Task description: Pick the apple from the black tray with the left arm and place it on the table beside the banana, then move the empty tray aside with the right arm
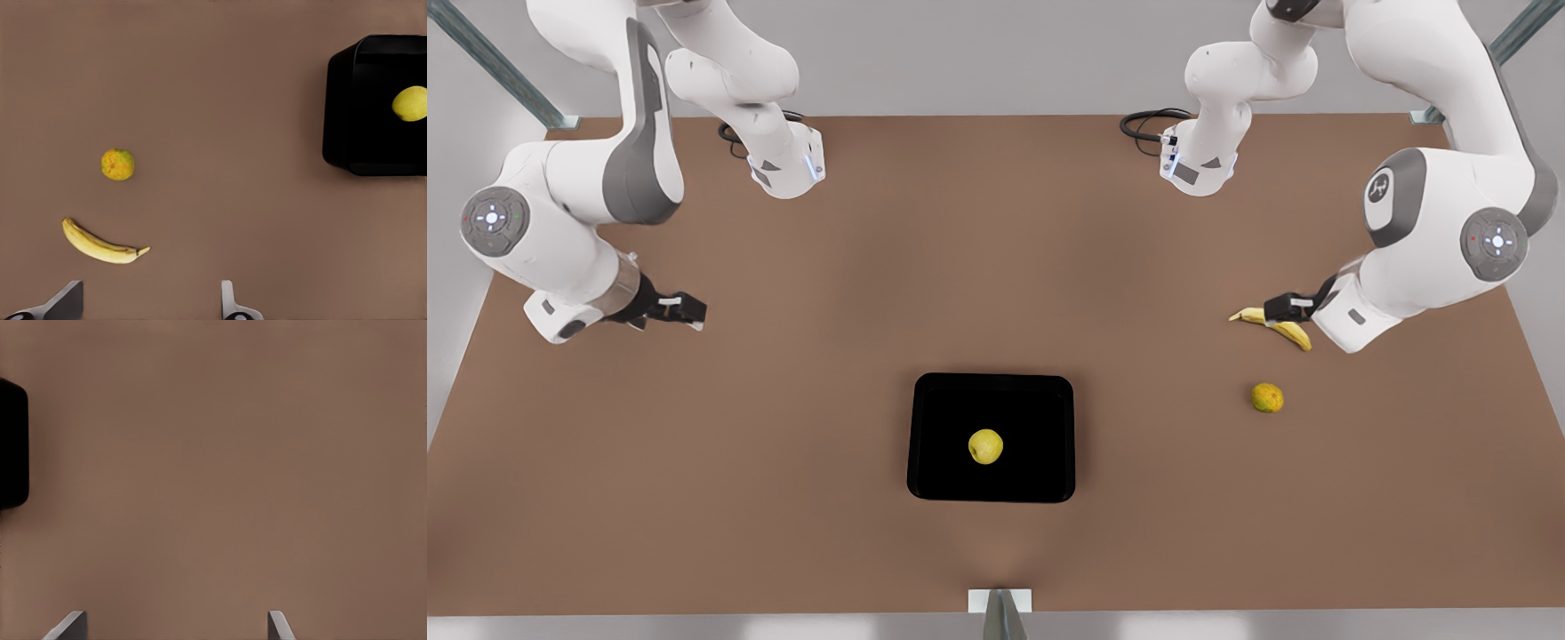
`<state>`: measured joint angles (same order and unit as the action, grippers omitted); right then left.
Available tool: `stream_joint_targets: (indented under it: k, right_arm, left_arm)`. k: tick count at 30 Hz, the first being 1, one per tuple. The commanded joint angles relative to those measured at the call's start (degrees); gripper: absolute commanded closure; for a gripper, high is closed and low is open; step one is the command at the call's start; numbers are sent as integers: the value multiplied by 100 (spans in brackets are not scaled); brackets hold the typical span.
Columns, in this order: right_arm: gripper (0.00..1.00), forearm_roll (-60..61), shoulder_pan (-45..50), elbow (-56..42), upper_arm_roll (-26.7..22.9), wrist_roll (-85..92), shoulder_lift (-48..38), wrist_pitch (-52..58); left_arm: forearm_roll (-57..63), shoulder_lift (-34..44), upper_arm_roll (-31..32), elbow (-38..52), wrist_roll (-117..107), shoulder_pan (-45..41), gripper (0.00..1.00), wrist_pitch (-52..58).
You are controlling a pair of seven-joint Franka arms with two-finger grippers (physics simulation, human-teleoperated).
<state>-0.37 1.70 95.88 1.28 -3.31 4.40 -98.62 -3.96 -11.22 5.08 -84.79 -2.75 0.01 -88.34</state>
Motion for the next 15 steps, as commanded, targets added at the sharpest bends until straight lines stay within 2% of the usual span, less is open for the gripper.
stream_joint_targets:
  k: [1,3,5,7,10,11,12,15]
  right_arm:
    - [0,-42,-117,-26,12,-311,0,-905]
    - [0,-244,-108,-184,3,-267,9,-905]
    - [0,-235,-108,-333,12,-293,-9,-800]
    - [0,-262,-108,-351,12,-302,-9,-562]
    - [0,-262,-108,-369,21,-302,-18,-483]
    - [0,-262,-108,-369,21,-302,-18,-483]
    - [0,-262,-108,-369,21,-302,-18,-439]
    - [0,-271,-108,-360,21,-302,-18,-395]
  left_arm:
    - [-87,-3,1,6,-129,17,0,-483]
    - [36,6,204,-11,-103,17,0,-474]
    - [18,-125,897,68,-699,-272,0,-280]
    - [773,-1364,1021,1535,-2642,-1502,0,-333]
    - [1626,-2411,1003,1720,-4540,-2470,0,-1642]
    - [1653,-2937,1003,2167,-5745,-2681,0,-2346]
    - [1653,-3272,977,2608,-5904,-2813,0,-2372]
    - [1609,-3782,1003,2582,-6299,-2839,0,-3347]
